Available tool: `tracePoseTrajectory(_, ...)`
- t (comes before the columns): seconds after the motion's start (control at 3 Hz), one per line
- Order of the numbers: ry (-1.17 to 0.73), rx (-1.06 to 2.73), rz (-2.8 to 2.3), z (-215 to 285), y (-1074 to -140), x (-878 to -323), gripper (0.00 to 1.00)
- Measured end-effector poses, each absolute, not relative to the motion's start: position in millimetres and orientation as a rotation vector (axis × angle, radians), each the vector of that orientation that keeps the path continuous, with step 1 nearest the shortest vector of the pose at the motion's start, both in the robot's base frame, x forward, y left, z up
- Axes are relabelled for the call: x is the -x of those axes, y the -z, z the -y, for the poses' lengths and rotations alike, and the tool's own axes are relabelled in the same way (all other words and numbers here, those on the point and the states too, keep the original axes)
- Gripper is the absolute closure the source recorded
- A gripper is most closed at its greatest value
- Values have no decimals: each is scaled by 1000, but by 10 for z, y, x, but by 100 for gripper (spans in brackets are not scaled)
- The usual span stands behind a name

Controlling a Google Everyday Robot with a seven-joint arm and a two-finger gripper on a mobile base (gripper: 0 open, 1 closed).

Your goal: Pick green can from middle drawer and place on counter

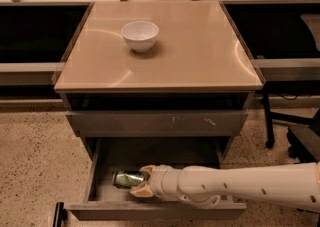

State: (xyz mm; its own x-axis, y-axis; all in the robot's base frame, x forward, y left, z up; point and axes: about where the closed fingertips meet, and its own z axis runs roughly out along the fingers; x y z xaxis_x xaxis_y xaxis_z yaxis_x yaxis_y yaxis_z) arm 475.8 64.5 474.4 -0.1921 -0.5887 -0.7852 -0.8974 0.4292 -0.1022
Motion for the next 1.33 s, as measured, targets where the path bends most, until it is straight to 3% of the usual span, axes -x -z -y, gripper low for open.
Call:
tracePoseTrajectory(0.67,-268,1284,-1837,-501,-5464,-4686,100)
tracePoseTrajectory(1.33,-263,1291,-1818,-286,-5677,-4631,100)
